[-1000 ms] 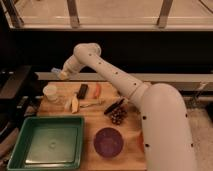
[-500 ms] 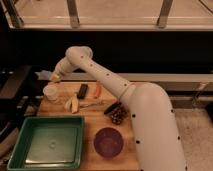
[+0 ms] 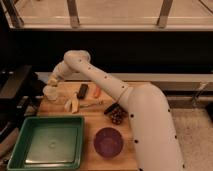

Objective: Place sponge in paper cup

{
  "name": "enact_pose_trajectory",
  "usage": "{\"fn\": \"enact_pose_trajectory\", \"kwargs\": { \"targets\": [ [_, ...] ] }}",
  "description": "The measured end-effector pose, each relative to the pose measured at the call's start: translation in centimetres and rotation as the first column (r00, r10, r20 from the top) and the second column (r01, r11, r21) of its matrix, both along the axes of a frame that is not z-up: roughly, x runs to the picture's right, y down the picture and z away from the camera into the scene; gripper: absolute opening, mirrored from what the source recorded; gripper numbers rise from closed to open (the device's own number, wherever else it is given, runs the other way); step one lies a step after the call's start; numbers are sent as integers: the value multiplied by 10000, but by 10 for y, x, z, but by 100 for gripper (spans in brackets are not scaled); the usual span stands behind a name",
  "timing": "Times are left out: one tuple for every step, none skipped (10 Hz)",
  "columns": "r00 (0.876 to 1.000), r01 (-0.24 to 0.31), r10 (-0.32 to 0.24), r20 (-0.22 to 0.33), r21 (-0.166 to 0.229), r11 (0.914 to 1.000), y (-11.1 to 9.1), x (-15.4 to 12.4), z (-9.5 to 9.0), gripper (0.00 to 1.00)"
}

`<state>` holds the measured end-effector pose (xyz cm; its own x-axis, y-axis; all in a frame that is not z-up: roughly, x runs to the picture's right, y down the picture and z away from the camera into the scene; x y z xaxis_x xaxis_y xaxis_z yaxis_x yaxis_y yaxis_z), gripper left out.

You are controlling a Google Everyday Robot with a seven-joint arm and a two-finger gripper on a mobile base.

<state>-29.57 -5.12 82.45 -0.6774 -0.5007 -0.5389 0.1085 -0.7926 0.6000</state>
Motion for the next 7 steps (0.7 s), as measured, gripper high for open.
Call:
{"fn": "enact_pose_trajectory", "kwargs": {
  "targets": [
    [10000, 25, -25, -11, -66, 10000, 4, 2, 4, 0],
    [10000, 85, -86, -29, -101, 9999, 7, 2, 6, 0],
    [9999, 151, -152, -70, -147, 9998, 10, 3, 9, 0],
    [9998, 181, -182, -103, -173, 9997, 12, 4, 11, 1],
    [9995, 254, -258, -161, -208, 9995, 15, 4, 12, 7],
    [9991, 355, -360, -227, -222, 9991, 18, 3, 14, 14],
    [9981, 505, -512, -335, -225, 9985, 21, 1, 15, 27]
  ]
}}
